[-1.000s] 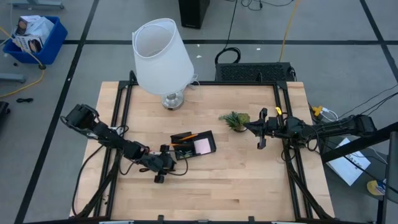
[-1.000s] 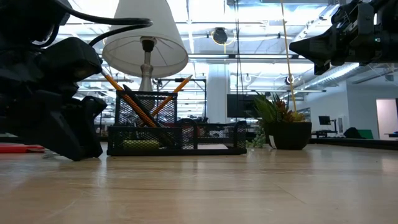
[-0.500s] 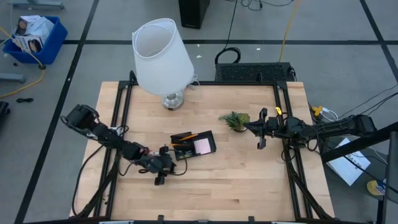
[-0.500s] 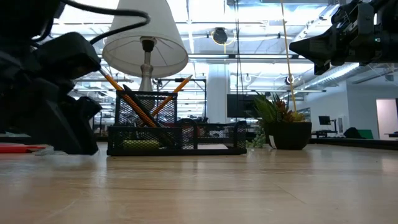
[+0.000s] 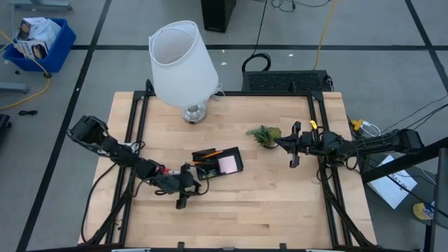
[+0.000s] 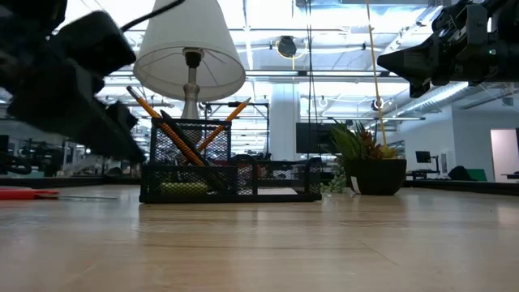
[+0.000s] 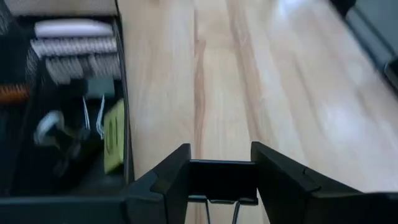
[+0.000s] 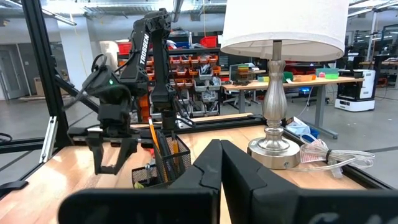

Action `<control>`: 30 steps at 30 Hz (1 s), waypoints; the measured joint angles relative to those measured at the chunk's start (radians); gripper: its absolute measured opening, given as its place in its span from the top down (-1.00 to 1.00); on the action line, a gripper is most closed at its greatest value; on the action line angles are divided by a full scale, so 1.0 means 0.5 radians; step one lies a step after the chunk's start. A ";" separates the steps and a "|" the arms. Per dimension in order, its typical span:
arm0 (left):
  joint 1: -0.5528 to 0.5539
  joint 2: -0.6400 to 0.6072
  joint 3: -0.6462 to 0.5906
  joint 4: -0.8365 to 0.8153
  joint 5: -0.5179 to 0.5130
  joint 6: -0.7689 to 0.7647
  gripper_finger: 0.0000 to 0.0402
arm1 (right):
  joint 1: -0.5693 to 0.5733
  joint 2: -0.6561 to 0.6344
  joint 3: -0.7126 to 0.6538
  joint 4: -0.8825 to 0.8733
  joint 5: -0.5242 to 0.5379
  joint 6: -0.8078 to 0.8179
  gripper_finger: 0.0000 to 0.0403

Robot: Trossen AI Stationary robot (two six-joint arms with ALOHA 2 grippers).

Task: Pick and place office supplies into organizer
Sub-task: Put the black binder clip into the black desk organizer

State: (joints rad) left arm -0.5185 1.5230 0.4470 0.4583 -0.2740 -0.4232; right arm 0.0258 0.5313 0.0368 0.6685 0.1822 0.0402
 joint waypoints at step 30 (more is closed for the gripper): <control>0.096 0.000 0.003 0.419 -0.252 -0.097 0.56 | 0.000 0.000 -0.001 -0.001 0.000 -0.001 1.00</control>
State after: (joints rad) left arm -0.4706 1.5230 0.4484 0.6678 -0.4000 -0.4717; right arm 0.0257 0.5315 0.0365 0.6682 0.1822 0.0399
